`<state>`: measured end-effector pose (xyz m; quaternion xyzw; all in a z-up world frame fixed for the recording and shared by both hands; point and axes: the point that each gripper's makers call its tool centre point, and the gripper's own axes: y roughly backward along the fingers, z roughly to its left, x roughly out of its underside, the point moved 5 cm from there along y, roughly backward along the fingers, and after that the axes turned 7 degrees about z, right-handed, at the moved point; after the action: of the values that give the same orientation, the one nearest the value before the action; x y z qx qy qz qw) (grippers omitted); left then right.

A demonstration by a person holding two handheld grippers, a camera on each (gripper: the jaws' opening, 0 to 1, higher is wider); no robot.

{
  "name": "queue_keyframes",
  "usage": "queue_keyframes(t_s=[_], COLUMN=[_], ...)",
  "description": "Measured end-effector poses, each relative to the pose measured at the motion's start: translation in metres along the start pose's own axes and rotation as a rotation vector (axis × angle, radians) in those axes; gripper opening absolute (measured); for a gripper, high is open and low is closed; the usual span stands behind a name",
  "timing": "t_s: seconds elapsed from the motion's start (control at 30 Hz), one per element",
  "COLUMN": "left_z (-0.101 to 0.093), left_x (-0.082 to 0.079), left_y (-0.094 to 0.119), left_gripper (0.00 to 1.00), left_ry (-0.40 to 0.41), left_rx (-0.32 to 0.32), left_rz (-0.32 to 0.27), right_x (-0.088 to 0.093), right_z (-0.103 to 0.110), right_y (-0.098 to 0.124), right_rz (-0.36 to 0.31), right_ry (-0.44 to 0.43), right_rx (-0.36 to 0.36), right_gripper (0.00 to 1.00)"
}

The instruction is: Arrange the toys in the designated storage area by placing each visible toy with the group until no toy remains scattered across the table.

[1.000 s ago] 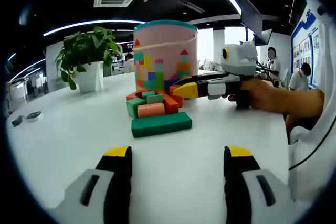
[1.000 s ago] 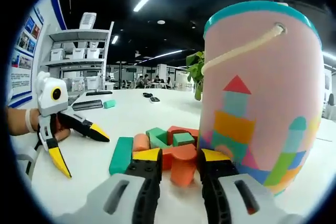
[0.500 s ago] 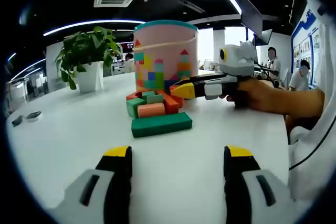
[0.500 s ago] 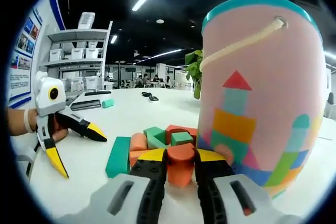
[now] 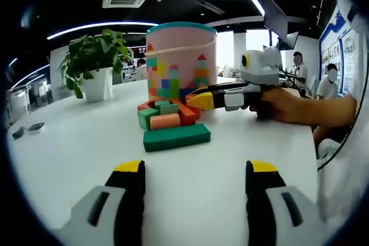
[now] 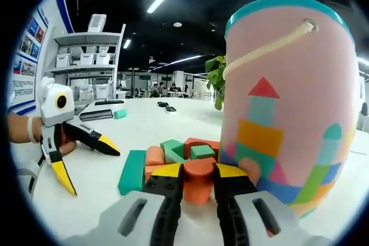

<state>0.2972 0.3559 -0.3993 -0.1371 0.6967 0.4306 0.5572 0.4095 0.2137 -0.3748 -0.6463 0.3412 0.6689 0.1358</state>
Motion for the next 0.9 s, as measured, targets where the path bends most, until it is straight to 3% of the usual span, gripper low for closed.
queue_keyframes(t_s=[0.9], left_z=[0.0026], left_x=[0.0019], left_y=[-0.0018], left_gripper=[0.7], left_ry=[0.008], left_rx=[-0.011], left_rz=[-0.002], right_x=[0.0008], right_z=[-0.0041], right_y=[0.0077], right_rz=[-0.001], right_ry=[-0.037], right_rx=[0.021], right_gripper=[0.2])
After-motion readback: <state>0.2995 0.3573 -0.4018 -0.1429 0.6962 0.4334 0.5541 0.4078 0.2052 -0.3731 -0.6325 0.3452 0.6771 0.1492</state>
